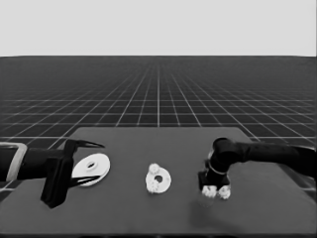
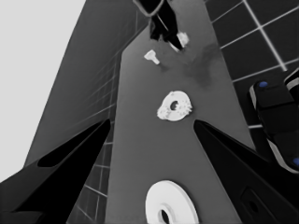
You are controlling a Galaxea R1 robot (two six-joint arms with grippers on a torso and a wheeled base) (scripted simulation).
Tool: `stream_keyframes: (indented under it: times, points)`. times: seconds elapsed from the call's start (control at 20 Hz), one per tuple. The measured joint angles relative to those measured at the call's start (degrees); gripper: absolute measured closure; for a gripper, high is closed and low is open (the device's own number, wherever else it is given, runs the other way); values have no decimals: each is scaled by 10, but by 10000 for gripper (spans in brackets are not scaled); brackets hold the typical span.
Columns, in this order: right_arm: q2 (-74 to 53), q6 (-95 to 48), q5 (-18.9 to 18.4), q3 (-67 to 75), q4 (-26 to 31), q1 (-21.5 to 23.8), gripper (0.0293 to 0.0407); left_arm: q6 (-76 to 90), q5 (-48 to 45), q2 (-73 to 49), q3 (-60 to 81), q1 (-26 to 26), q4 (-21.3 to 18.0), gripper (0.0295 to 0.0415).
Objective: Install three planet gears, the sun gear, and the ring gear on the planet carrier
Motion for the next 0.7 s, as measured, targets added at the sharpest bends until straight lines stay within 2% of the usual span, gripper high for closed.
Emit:
stream_keyframes:
  times: [0.3, 0.4, 0.45, 0.7]
  points:
    - [-1, 2, -2, 3, 18, 18, 387, 0, 0, 0, 0, 0, 0, 326]
    - [196, 24, -11, -181, 38, 39, 387, 0, 0, 0, 0, 0, 0, 326]
    - [246, 7, -7, -242, 42, 42, 387, 0, 0, 0, 0, 0, 0, 326]
    - [309, -31, -1, -339, 46, 44, 387, 0, 0, 0, 0, 0, 0, 326]
